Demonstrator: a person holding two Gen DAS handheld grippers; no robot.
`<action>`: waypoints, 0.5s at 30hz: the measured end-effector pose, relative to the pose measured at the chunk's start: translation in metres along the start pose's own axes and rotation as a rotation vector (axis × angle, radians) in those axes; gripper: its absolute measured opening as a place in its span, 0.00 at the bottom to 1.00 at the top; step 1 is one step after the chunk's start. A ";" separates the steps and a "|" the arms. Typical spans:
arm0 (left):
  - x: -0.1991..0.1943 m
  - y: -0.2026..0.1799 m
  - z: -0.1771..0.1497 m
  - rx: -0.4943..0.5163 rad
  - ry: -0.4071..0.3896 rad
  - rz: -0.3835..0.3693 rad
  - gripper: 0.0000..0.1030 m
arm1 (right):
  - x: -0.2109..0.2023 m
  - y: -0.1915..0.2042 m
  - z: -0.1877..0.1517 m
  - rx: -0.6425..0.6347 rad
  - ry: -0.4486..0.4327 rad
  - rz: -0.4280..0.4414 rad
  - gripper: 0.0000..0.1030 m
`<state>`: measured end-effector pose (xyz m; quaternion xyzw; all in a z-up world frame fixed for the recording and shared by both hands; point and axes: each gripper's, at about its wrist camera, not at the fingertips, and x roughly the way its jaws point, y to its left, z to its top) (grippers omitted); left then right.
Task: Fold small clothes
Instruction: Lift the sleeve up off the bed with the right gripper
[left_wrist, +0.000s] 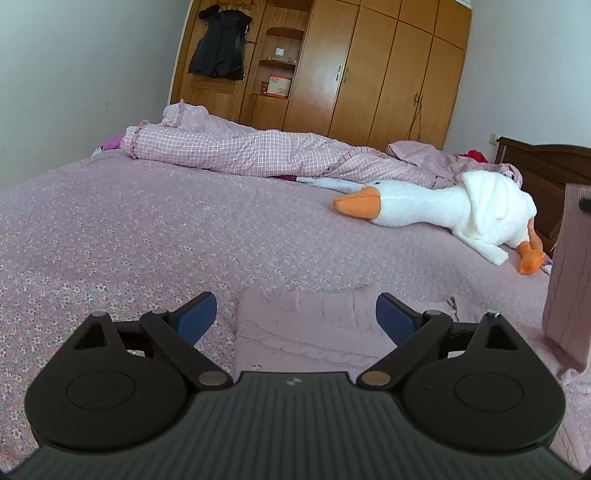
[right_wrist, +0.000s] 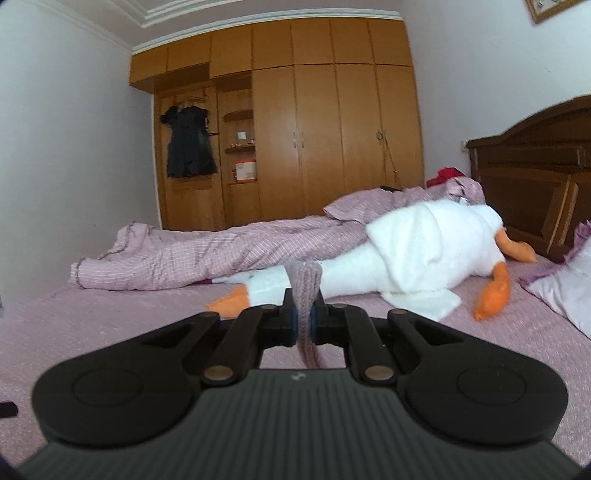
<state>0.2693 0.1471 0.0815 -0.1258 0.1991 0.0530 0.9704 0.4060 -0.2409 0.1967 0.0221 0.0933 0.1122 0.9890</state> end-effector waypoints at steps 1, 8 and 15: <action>0.001 -0.001 -0.001 0.002 0.004 0.000 0.94 | 0.001 0.004 0.003 -0.011 -0.001 0.002 0.10; 0.004 -0.004 -0.004 0.019 0.016 -0.002 0.94 | 0.007 0.035 0.018 -0.070 0.012 0.012 0.10; 0.006 -0.002 -0.004 0.028 0.025 0.004 0.94 | 0.007 0.062 0.027 -0.120 0.003 0.030 0.10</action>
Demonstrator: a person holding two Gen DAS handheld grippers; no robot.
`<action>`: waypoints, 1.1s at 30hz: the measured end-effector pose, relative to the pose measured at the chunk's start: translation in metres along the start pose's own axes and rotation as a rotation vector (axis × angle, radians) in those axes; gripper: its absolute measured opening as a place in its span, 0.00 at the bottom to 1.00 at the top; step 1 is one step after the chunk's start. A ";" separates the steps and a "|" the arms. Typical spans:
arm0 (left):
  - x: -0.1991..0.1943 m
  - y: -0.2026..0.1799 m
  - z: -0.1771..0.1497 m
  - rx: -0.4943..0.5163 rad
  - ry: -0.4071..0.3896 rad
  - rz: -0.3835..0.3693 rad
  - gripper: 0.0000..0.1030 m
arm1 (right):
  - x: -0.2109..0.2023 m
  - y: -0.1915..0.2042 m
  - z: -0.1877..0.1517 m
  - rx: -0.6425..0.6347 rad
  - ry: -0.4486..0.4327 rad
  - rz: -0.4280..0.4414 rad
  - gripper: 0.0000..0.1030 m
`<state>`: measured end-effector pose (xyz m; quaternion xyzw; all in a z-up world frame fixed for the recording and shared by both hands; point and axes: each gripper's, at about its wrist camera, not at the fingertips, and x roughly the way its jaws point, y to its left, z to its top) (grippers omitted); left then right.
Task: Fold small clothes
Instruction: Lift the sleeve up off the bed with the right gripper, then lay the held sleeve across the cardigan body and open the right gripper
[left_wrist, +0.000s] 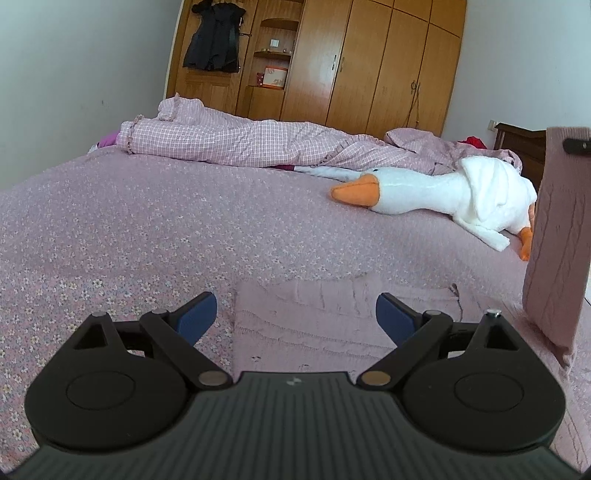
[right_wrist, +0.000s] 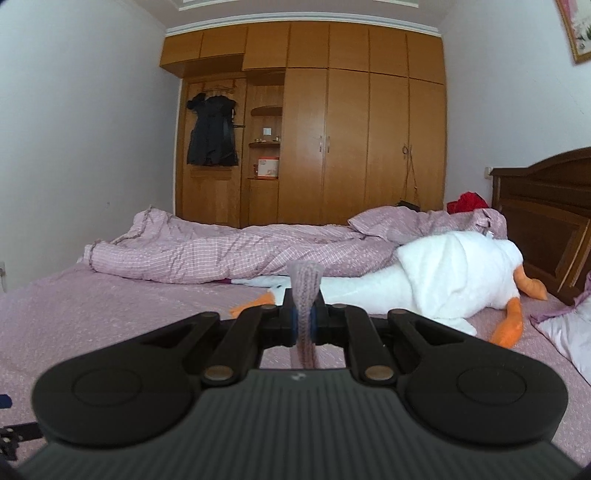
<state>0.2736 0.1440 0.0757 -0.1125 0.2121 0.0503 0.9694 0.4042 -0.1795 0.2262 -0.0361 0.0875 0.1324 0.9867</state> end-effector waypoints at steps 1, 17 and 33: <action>0.000 0.000 0.001 -0.002 -0.003 0.002 0.94 | 0.000 0.002 0.002 0.002 -0.004 0.002 0.10; 0.002 0.006 0.002 -0.020 0.006 0.017 0.94 | 0.005 0.041 0.007 -0.039 0.004 0.058 0.10; 0.005 0.013 0.001 0.007 0.031 0.047 0.94 | 0.022 0.125 -0.127 -0.115 0.058 0.120 0.11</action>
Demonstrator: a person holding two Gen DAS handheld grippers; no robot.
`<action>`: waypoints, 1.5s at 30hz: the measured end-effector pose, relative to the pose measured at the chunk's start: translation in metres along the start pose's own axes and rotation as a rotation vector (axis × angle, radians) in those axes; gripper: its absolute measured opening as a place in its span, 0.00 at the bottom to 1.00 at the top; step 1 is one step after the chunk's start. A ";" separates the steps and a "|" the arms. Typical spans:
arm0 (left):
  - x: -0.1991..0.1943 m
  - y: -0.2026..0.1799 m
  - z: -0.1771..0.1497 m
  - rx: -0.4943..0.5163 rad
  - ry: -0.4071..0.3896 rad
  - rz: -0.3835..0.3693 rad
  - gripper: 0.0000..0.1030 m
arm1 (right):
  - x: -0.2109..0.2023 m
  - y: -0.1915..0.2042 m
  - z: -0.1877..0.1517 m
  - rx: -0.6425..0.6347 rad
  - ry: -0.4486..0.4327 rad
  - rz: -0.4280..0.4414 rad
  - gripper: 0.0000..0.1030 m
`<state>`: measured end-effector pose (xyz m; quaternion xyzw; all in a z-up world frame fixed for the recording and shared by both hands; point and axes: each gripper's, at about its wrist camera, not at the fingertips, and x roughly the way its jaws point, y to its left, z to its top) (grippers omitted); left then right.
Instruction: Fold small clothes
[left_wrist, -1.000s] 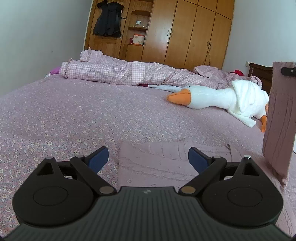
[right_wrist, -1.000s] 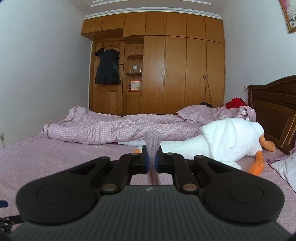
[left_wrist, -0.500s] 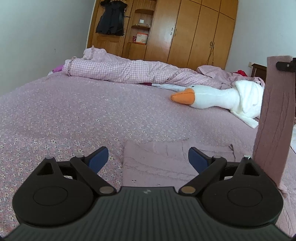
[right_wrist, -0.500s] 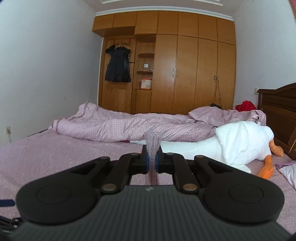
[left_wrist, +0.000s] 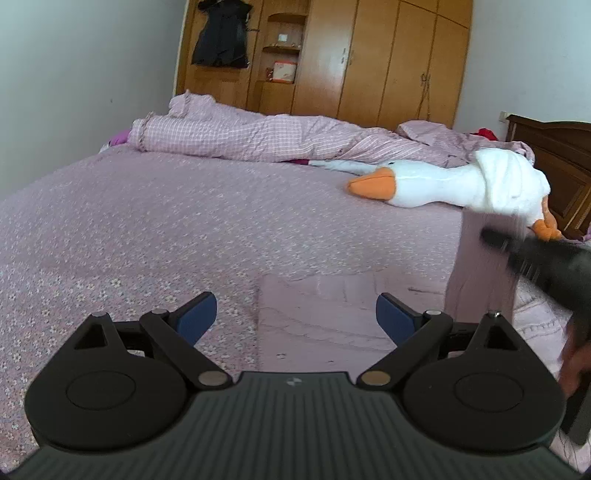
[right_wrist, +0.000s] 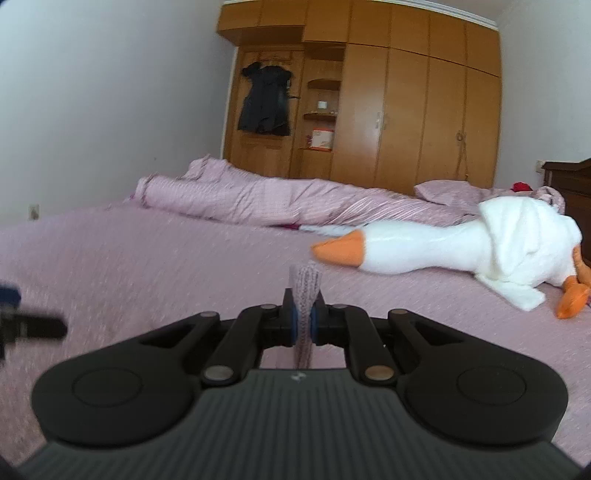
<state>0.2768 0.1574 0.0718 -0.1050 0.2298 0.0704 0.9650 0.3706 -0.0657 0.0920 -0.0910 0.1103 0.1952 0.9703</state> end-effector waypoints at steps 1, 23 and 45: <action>0.001 0.003 0.000 -0.006 0.004 0.003 0.94 | 0.002 0.008 -0.008 -0.020 0.000 0.004 0.11; 0.008 0.007 -0.002 -0.017 0.019 0.043 0.94 | -0.012 0.070 -0.052 0.099 0.082 0.351 0.76; 0.019 0.001 -0.011 0.013 0.052 0.040 0.94 | -0.020 0.019 -0.072 0.294 0.261 0.282 0.05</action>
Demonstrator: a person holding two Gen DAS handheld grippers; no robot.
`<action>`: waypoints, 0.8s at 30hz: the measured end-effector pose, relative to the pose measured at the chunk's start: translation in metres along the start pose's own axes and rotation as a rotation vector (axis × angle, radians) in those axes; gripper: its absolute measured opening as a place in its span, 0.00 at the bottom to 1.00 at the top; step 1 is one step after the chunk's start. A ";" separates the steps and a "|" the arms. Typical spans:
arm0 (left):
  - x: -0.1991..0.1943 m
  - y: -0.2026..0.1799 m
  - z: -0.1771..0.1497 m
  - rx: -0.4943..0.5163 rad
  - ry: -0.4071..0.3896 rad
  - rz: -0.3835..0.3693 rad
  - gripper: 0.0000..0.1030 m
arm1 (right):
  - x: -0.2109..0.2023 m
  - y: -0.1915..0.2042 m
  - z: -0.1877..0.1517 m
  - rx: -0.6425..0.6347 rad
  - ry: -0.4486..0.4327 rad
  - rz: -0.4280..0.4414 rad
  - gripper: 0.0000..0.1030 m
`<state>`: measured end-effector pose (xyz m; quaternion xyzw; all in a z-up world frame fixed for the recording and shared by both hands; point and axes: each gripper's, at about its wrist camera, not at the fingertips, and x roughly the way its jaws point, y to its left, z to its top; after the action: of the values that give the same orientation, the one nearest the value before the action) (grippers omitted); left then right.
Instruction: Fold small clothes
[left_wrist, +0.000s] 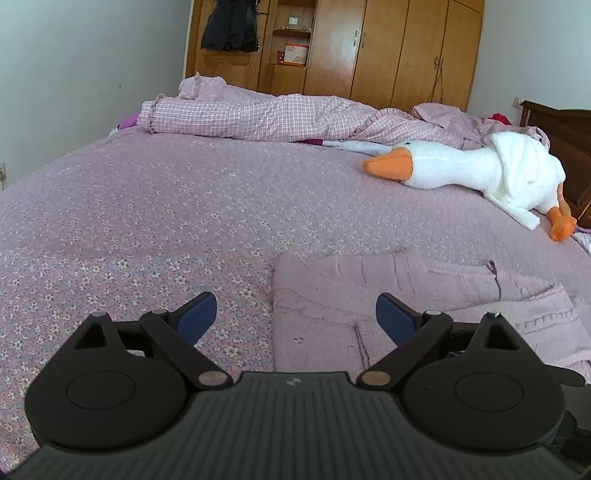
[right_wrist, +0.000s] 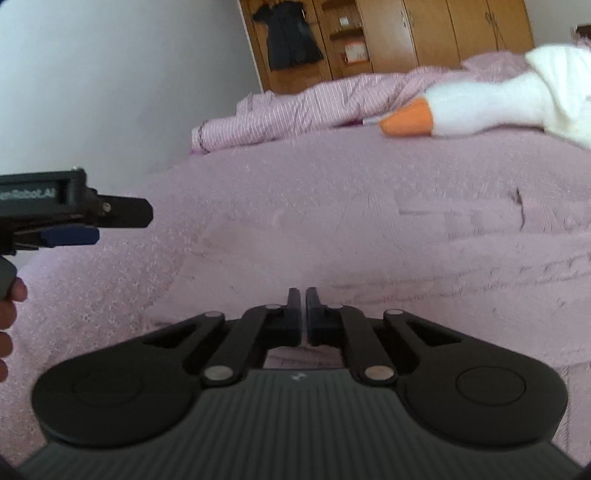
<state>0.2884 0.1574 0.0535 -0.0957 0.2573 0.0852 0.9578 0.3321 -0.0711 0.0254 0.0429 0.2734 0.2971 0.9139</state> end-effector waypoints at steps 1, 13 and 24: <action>0.001 -0.001 0.000 0.004 0.002 0.000 0.94 | 0.003 -0.001 -0.002 0.004 0.017 -0.007 0.05; 0.007 -0.012 -0.014 0.055 0.018 0.008 0.94 | -0.031 -0.010 -0.014 0.109 -0.029 0.011 0.07; -0.023 -0.030 -0.051 0.012 0.009 -0.151 0.94 | -0.156 -0.073 -0.035 0.099 -0.047 -0.032 0.14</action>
<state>0.2513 0.1140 0.0260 -0.1095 0.2540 0.0108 0.9609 0.2463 -0.2220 0.0521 0.0906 0.2666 0.2677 0.9214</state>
